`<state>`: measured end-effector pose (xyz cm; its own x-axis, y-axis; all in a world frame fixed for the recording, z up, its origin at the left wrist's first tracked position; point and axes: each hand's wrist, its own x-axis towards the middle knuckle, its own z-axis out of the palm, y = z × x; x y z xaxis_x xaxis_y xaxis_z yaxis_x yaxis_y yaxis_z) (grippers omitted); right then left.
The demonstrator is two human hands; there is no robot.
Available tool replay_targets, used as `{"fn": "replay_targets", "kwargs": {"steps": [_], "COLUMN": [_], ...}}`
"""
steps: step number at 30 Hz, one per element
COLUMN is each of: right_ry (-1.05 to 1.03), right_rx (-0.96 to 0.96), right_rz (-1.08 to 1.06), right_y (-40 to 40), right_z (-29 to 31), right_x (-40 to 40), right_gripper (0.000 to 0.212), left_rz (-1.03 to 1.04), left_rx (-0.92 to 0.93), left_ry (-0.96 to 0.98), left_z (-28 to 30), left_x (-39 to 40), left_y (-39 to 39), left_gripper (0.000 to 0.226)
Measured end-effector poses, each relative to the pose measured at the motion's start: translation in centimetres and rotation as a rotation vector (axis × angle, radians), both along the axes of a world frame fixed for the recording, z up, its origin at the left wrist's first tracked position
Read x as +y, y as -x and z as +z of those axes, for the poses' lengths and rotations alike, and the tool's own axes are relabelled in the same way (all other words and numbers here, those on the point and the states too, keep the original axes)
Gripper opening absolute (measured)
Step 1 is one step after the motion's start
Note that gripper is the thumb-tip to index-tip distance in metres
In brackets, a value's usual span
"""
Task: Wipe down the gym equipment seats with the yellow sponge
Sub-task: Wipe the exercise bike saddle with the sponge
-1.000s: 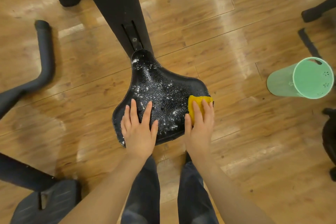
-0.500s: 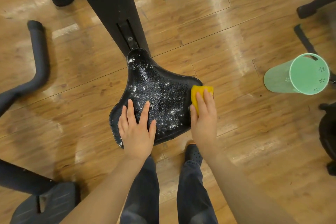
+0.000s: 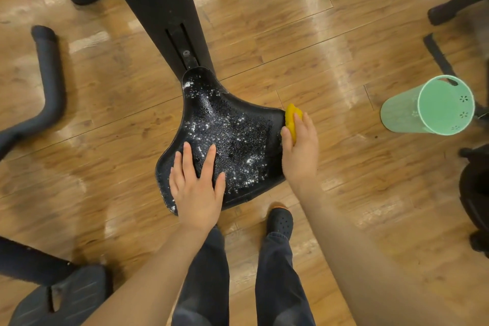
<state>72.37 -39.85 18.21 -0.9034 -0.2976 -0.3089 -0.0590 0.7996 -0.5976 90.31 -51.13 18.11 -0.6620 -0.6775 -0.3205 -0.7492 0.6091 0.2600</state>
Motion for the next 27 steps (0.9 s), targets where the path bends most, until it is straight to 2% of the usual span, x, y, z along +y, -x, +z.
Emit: {"fn": "replay_targets", "kwargs": {"steps": [3, 6, 14, 18, 22, 27], "right_ry": [0.056, 0.058, 0.037, 0.018, -0.062, -0.169], "right_rx": [0.017, -0.008, -0.078, 0.097, 0.130, 0.222], "right_rz": [-0.112, -0.117, -0.044, -0.002, 0.140, 0.284], "right_y": [-5.2, -7.7, 1.7, -2.9, -9.2, -5.1], "right_z": [0.9, 1.3, -1.6, 0.1, 0.5, -0.1], "right_x": [2.0, 3.2, 0.6, 0.9, 2.0, 0.2], "right_gripper": [0.054, 0.057, 0.053, 0.049, 0.051, 0.054], "left_rz": [-0.003, -0.006, -0.003, -0.006, -0.011, -0.023], "left_rx": [0.010, 0.008, -0.019, -0.020, -0.018, -0.022], "left_ry": [0.008, 0.016, 0.006, -0.002, 0.016, 0.043], "left_z": [-0.2, -0.1, 0.1, 0.1, 0.0, -0.2], "left_x": [0.0, 0.1, 0.1, 0.1, 0.1, 0.2], "left_y": [0.0, 0.0, 0.2, 0.1, 0.2, 0.1], "left_gripper": [0.056, 0.056, 0.056, 0.056, 0.056, 0.056]}}
